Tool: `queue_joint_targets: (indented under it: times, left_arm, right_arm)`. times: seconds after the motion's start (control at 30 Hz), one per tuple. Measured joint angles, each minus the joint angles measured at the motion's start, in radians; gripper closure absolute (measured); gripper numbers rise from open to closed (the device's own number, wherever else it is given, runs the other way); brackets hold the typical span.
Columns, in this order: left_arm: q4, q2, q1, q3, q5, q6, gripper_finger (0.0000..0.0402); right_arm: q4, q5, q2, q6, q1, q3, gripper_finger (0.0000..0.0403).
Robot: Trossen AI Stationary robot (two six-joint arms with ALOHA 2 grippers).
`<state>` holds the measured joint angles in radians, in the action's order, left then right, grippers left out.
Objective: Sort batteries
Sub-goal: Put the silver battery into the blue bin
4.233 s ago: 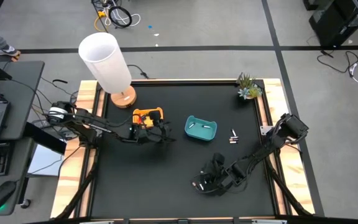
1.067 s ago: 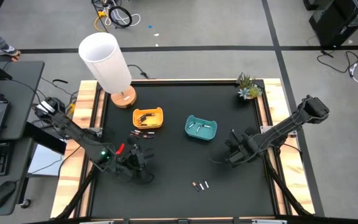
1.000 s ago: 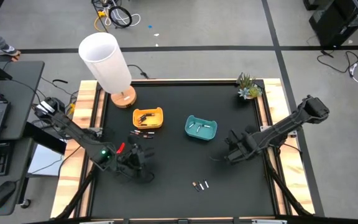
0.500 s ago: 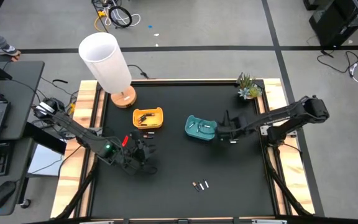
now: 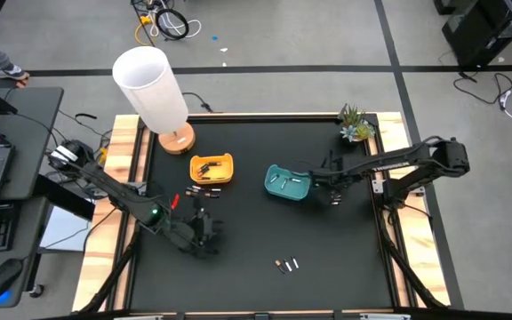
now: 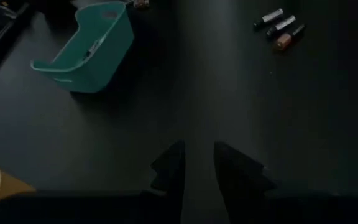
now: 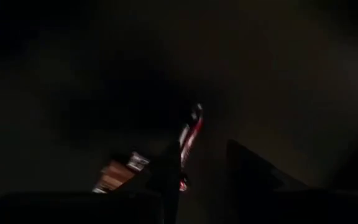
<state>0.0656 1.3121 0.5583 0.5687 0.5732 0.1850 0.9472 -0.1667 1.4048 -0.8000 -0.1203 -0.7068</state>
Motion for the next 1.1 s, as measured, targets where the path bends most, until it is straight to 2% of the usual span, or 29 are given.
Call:
queue_joint_targets:
  times: [0.17,0.3,0.37,0.47,0.57,0.7,0.77,0.93,1.1]
  left_arm:
    - [-0.006,0.000,0.000,-0.002,0.014,-0.002,0.0302]
    - [-0.005,0.000,0.000,-0.002,0.035,-0.001,0.0302]
    - [-0.004,0.000,0.000,-0.002,0.036,0.000,0.0302]
    - [0.005,0.000,0.000,-0.002,0.036,-0.006,0.0302]
    - [0.021,0.000,0.000,-0.002,0.036,-0.023,0.0302]
    - [0.027,0.000,0.000,-0.002,0.036,-0.024,0.0302]
    - [0.028,0.000,0.000,-0.002,0.035,-0.024,0.0302]
    - [0.034,0.000,0.000,-0.002,0.031,-0.024,0.0302]
    - [0.065,0.000,0.000,-0.002,0.030,-0.024,0.0302]
  right_arm:
    - [-0.151,0.101,-0.005,0.024,-0.043,0.095,0.0289]
    - [-0.182,0.100,-0.011,0.026,-0.073,0.127,0.0294]
    - [-0.171,0.093,-0.010,0.026,-0.077,0.123,0.0308]
    - [-0.170,0.087,-0.007,0.050,-0.077,0.112,0.0349]
    - [-0.172,0.044,-0.006,0.069,-0.076,0.097,0.0389]
    - [-0.176,-0.139,-0.014,0.067,-0.042,0.050,0.0391]
    - [-0.189,-0.193,-0.042,0.064,0.003,0.008,0.0396]
    - [-0.234,-0.258,-0.085,0.078,0.121,-0.115,0.0397]
    - [-0.413,-0.258,-0.080,0.164,0.217,-0.185,0.0397]
